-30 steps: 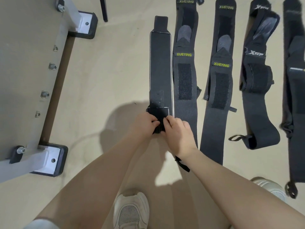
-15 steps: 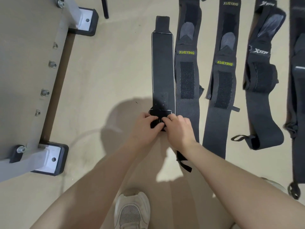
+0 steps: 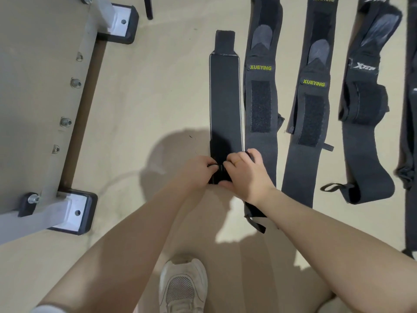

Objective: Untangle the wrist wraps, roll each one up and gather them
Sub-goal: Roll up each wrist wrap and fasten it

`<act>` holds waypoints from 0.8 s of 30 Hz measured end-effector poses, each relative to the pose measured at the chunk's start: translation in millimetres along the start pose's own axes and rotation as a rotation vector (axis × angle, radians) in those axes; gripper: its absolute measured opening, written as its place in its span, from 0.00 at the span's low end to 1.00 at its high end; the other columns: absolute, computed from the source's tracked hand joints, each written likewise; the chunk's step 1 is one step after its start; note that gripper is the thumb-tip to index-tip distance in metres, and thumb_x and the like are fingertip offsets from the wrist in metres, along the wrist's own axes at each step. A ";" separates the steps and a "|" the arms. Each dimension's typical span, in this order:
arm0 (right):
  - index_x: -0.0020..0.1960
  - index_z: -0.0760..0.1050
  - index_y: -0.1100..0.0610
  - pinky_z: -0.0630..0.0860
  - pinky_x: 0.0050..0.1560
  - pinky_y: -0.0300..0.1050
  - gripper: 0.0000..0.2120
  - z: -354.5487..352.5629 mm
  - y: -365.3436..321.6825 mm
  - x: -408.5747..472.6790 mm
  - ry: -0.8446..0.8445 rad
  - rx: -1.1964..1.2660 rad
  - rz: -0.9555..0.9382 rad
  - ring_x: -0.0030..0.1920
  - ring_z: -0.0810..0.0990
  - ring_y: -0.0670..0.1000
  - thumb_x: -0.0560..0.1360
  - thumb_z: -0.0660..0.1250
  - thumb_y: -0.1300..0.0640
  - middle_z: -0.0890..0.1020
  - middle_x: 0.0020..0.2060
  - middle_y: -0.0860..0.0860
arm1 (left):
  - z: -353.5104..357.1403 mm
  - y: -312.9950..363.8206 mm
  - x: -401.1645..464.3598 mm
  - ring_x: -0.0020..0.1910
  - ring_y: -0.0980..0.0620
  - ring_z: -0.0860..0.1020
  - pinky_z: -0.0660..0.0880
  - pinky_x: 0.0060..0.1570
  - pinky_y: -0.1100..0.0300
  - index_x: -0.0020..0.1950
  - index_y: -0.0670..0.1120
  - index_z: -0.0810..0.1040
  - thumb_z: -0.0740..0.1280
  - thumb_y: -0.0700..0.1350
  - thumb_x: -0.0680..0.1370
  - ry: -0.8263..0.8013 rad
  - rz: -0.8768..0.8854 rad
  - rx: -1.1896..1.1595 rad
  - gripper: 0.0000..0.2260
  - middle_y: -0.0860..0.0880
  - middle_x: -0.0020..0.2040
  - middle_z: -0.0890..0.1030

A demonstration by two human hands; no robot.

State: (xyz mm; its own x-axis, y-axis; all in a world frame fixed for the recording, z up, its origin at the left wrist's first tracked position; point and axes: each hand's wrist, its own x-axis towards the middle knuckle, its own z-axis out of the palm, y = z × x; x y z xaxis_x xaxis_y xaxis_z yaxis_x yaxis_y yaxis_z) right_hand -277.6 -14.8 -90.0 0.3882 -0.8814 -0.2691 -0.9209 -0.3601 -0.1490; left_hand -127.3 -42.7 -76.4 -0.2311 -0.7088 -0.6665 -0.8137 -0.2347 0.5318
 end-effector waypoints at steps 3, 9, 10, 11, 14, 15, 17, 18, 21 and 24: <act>0.51 0.78 0.61 0.65 0.51 0.48 0.19 -0.3 -3.6 -7.3 -0.121 0.037 -0.045 0.47 0.77 0.57 0.72 0.69 0.45 0.77 0.50 0.55 | 1.1 0.5 -2.5 0.55 0.46 0.76 0.69 0.50 0.61 0.60 0.43 0.78 0.61 0.44 0.80 -0.055 -0.071 -0.011 0.12 0.43 0.56 0.80; 0.67 0.67 0.53 0.60 0.59 0.45 0.20 -6.9 -7.2 3.2 -0.124 0.188 0.102 0.58 0.73 0.54 0.79 0.58 0.44 0.75 0.57 0.51 | 4.3 3.1 -7.2 0.51 0.46 0.75 0.67 0.46 0.59 0.59 0.44 0.76 0.64 0.45 0.78 0.278 0.041 0.072 0.11 0.45 0.53 0.75; 0.64 0.67 0.53 0.61 0.58 0.46 0.19 -8.7 -6.8 6.9 -0.111 0.241 0.141 0.56 0.75 0.54 0.79 0.59 0.44 0.77 0.55 0.50 | 7.4 2.4 -11.0 0.49 0.46 0.75 0.65 0.43 0.61 0.57 0.44 0.77 0.64 0.43 0.78 0.324 0.096 0.043 0.10 0.45 0.52 0.75; 0.61 0.68 0.54 0.61 0.57 0.46 0.17 -10.4 -5.9 9.5 -0.105 0.291 0.184 0.54 0.76 0.54 0.78 0.59 0.44 0.79 0.53 0.50 | 11.3 0.2 -15.0 0.48 0.46 0.76 0.63 0.41 0.63 0.55 0.43 0.78 0.64 0.43 0.77 0.353 0.150 0.016 0.09 0.45 0.51 0.76; 0.57 0.70 0.54 0.60 0.52 0.47 0.15 -11.6 -6.8 14.9 -0.108 0.293 0.232 0.55 0.74 0.54 0.78 0.60 0.44 0.78 0.51 0.50 | 19.6 -12.8 -24.2 0.55 0.48 0.75 0.65 0.48 0.65 0.62 0.43 0.76 0.67 0.47 0.75 0.317 0.246 0.067 0.17 0.47 0.58 0.76; 0.56 0.71 0.55 0.61 0.52 0.47 0.15 -12.1 -9.0 14.9 -0.103 0.270 0.242 0.54 0.74 0.54 0.78 0.62 0.45 0.77 0.51 0.51 | 20.8 -17.2 -24.6 0.58 0.49 0.73 0.66 0.52 0.63 0.66 0.44 0.74 0.68 0.47 0.74 0.285 0.265 0.145 0.21 0.48 0.62 0.74; 0.48 0.76 0.58 0.67 0.50 0.49 0.13 -11.3 -14.7 13.8 -0.019 0.178 0.188 0.48 0.76 0.55 0.73 0.70 0.48 0.77 0.45 0.53 | 19.9 -20.9 -21.9 0.59 0.47 0.73 0.68 0.54 0.57 0.68 0.45 0.72 0.67 0.45 0.76 0.273 0.286 0.273 0.20 0.48 0.63 0.73; 0.41 0.77 0.59 0.71 0.46 0.49 0.13 -10.2 -16.9 12.9 0.023 0.144 0.157 0.43 0.77 0.57 0.69 0.74 0.50 0.77 0.41 0.54 | 18.5 -20.0 -19.7 0.58 0.46 0.73 0.68 0.53 0.56 0.66 0.45 0.73 0.66 0.44 0.77 0.281 0.294 0.307 0.18 0.47 0.62 0.74; 0.32 0.76 0.59 0.71 0.45 0.49 0.12 -10.2 -15.2 8.2 0.132 0.103 0.130 0.36 0.77 0.58 0.68 0.68 0.52 0.76 0.36 0.55 | 14.7 -15.5 -12.7 0.57 0.43 0.73 0.67 0.51 0.54 0.63 0.45 0.77 0.64 0.45 0.78 0.300 0.304 0.366 0.14 0.46 0.58 0.76; 0.56 0.77 0.62 0.68 0.54 0.50 0.16 -14.8 -11.6 3.0 0.065 0.032 0.057 0.43 0.78 0.59 0.75 0.62 0.52 0.77 0.43 0.56 | 7.4 -11.4 -6.9 0.58 0.46 0.72 0.66 0.52 0.56 0.65 0.48 0.74 0.61 0.48 0.80 0.252 0.261 0.399 0.15 0.48 0.59 0.75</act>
State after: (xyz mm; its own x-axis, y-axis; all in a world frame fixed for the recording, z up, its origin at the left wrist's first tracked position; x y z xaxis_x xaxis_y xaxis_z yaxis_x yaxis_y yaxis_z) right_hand -266.3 -17.8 -75.0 0.3312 -0.9185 -0.2162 -0.9395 -0.2997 -0.1660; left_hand -120.4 -30.2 -81.7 -0.3577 -0.8589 -0.3666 -0.8970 0.2068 0.3906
